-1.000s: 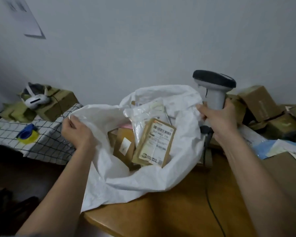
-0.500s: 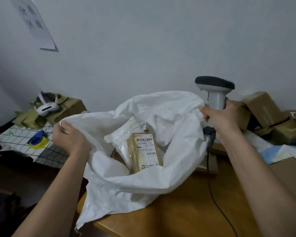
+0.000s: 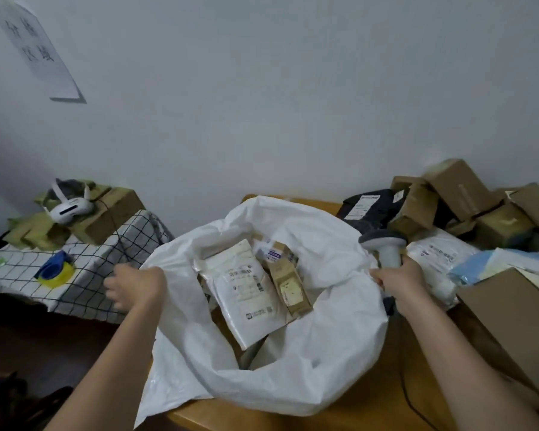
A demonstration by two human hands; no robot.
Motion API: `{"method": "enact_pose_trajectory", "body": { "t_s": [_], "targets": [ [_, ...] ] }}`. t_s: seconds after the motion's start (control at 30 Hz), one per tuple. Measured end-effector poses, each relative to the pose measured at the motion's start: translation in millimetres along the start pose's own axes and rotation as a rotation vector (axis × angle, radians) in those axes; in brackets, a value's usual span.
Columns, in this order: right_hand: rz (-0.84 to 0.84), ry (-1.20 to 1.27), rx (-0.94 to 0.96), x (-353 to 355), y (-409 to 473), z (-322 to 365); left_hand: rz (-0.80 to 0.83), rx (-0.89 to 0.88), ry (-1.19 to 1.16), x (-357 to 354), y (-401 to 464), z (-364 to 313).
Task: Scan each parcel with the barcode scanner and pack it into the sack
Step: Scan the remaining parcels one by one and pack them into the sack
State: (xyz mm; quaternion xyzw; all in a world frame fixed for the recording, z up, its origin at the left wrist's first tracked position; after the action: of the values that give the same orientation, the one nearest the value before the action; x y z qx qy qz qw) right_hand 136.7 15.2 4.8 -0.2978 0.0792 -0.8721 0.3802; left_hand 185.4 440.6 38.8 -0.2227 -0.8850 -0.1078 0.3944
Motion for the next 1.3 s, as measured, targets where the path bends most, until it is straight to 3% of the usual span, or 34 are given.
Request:
{"method": "enact_pose_trajectory", "body": {
  "t_s": [0.07, 0.17, 0.27, 0.33, 0.47, 0.57, 0.7, 0.8, 0.97, 1.07, 1.2, 1.3],
  "targets": [
    [0.026, 0.039, -0.014, 5, -1, -3, -0.085, -0.154, 0.036, 3, -11, -27],
    [0.149, 0.091, -0.006, 21, -6, 0, -0.118, -0.447, -0.099, -2, -47, -69],
    [0.444, 0.009, 0.004, 46, -8, 2, 0.045, -0.711, -0.222, -18, -98, -100],
    [0.52, -0.106, 0.02, 62, -7, -3, 0.229, -0.904, -0.215, -33, -141, -115],
    [0.269, -0.043, 0.055, 101, 11, -18, 0.612, -1.281, 0.001, -70, -231, -126],
    [0.162, 0.053, 0.103, 145, 31, -26, 0.762, -1.462, 0.165, -99, -296, -122],
    [0.153, 0.089, 0.164, 202, 52, -31, 0.901, -1.582, 0.365, -140, -371, -107],
    [0.179, 0.121, 0.188, 232, 66, -37, 0.898, -1.57, 0.62, -170, -395, -85],
    [0.258, 0.128, 0.186, 251, 85, -46, 0.854, -1.219, 0.86, -188, -377, -37],
    [0.309, 0.125, 0.189, 242, 93, -43, 0.864, -1.126, 1.02, -192, -361, -22],
    [0.349, 0.186, 0.193, 224, 103, -34, 0.867, -1.055, 1.015, -203, -360, -27],
    [0.334, 0.234, 0.184, 212, 113, -26, 0.8, -1.047, 0.806, -216, -371, -53]
  ]
}}
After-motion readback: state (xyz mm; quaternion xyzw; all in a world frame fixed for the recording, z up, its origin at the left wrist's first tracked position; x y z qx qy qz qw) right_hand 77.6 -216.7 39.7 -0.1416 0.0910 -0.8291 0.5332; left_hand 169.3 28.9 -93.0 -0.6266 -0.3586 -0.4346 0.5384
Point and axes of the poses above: each hand's wrist, its own y-axis towards the middle knuckle, its own x-axis out of the back of the hand, z = x × y, the point moved 2 cm from there along y, towards the middle knuckle, and after that the axes turned 7 degrees about -z, right-handed, at the moved point
